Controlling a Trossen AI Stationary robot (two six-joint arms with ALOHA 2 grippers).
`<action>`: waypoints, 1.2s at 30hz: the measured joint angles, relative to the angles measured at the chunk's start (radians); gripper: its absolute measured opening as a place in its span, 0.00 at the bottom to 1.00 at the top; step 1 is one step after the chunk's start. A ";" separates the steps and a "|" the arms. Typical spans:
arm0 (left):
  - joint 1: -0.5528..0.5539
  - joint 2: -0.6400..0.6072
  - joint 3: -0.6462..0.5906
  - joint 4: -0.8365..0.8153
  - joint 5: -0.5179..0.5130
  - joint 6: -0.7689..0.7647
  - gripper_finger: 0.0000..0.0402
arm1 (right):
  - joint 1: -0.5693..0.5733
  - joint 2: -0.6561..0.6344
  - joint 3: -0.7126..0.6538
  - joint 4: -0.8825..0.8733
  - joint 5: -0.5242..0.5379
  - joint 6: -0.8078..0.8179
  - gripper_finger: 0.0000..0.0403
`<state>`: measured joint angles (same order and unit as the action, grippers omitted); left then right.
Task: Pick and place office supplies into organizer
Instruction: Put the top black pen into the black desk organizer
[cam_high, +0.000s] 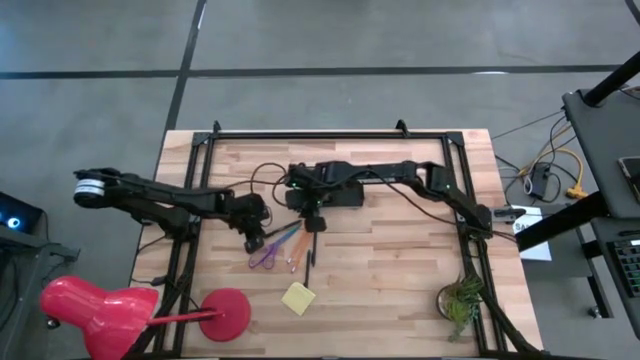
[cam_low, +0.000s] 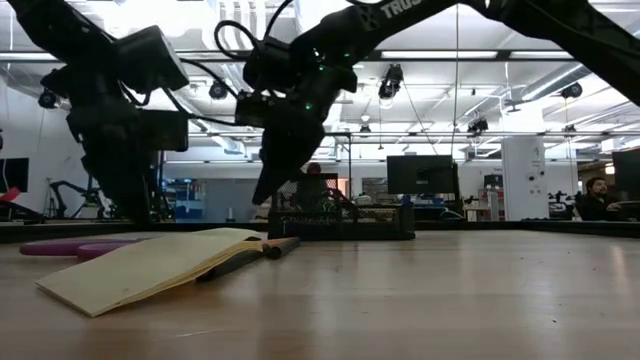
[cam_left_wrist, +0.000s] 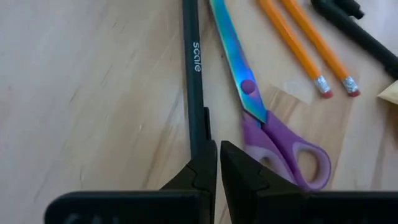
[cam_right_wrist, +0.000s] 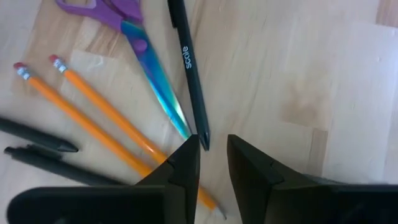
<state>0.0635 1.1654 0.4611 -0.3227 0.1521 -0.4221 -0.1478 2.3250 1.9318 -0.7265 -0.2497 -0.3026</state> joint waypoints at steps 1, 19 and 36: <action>-0.003 0.007 -0.002 0.007 -0.001 -0.009 0.02 | 0.002 0.003 0.005 0.000 0.003 0.000 0.18; -0.020 0.031 -0.041 0.043 -0.076 -0.014 0.02 | 0.102 0.010 0.010 0.000 0.186 0.083 0.32; -0.020 0.023 -0.053 0.046 -0.159 0.063 0.02 | 0.084 -0.013 0.112 -0.121 0.563 0.113 0.34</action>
<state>0.0437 1.1889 0.4080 -0.2767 -0.0071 -0.3592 -0.0641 2.3123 2.0441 -0.8472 0.3135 -0.1897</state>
